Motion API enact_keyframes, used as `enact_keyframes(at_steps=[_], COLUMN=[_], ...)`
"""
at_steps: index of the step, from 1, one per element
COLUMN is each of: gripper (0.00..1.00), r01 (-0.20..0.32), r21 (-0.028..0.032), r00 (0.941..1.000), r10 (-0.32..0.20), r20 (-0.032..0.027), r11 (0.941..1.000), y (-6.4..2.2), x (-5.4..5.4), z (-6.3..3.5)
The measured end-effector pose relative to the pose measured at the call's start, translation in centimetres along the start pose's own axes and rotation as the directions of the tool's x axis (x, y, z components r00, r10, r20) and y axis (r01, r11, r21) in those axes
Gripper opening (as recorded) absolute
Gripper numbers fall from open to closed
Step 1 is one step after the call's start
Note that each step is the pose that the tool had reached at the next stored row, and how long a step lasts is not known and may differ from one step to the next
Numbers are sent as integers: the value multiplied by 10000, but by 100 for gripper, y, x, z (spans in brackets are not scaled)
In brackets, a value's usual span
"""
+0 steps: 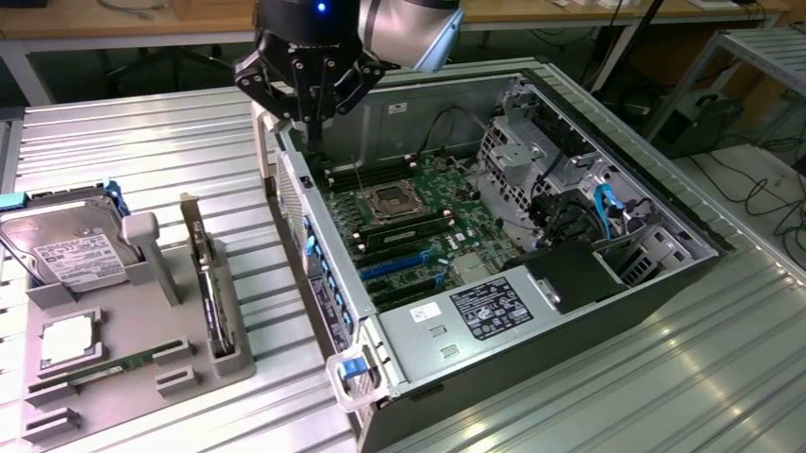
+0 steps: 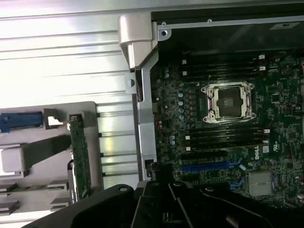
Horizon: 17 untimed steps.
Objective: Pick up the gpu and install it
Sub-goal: 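Reach for the gpu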
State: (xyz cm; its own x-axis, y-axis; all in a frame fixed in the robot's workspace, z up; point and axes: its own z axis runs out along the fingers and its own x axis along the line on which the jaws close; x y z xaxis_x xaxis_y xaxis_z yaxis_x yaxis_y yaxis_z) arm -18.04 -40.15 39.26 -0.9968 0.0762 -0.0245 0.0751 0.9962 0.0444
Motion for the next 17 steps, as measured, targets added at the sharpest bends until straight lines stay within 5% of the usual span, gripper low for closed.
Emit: enact_keyframes(at_steps=[17], gripper=[11], r01=[0], r21=[0], r00=[10000], r10=[0], r20=[0], r11=[10000], y=[-23], x=[83], z=[-1])
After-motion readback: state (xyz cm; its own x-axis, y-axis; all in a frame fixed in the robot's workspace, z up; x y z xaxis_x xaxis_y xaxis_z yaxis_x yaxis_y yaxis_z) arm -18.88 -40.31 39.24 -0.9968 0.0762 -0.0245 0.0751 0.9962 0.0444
